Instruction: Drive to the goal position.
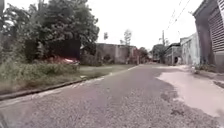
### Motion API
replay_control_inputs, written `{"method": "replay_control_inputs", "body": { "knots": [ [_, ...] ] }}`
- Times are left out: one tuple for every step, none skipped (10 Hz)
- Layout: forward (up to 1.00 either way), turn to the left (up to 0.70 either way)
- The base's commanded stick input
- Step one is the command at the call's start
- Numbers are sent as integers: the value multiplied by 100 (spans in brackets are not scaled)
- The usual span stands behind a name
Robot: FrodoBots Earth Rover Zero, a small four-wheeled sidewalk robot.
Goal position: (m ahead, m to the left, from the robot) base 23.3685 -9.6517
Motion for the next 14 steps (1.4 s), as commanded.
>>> {"method": "replay_control_inputs", "body": {
  "knots": [
    [70,-28],
    [70,-28],
    [70,-28],
    [70,-28],
    [70,-28],
    [70,-28],
    [70,-4],
    [70,7],
    [70,7],
    [70,7],
    [70,7],
    [70,7],
    [70,7],
    [70,7]
  ]
}}
